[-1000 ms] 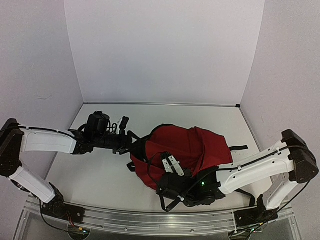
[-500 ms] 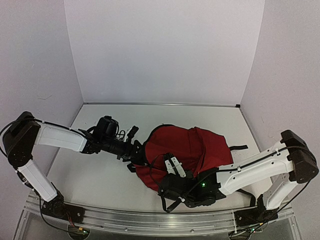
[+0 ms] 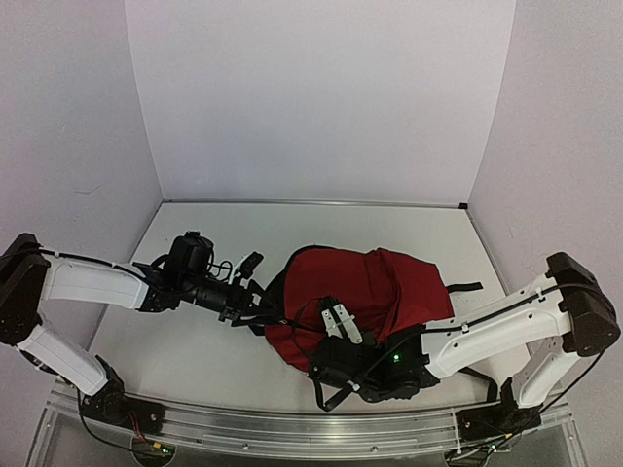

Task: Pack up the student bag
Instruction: Zip the student bag at the center of the board.

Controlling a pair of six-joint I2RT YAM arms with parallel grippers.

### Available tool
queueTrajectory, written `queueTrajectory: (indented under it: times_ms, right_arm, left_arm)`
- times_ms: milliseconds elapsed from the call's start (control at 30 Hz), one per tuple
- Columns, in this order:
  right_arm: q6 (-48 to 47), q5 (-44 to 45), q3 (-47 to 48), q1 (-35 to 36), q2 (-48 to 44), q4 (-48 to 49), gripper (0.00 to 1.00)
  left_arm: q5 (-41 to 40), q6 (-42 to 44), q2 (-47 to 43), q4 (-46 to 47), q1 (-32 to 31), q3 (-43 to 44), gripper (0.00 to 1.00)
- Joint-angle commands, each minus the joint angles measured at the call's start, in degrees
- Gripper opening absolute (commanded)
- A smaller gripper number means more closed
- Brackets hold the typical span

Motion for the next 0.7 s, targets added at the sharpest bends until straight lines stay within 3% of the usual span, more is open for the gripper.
queueTrajectory:
  times_ms: [0, 400, 667]
  right_arm:
    - [-0.17, 1.17, 0.42, -0.93, 1.32, -1.2, 0.0]
    - [0.34, 1.49, -0.17, -1.03, 0.38, -1.08, 0.0]
    - [0.39, 1.59, 0.15, -1.21, 1.33, -1.0, 0.0]
  left_arm:
    - [4.34, -2.76, -4.48, 5.46, -0.61, -1.51, 0.76]
    - [1.02, -1.53, -9.21, -1.31, -0.89, -2.71, 0.77]
    - [-0.73, -0.36, -8.0, -4.39, -5.69, -0.71, 0.77]
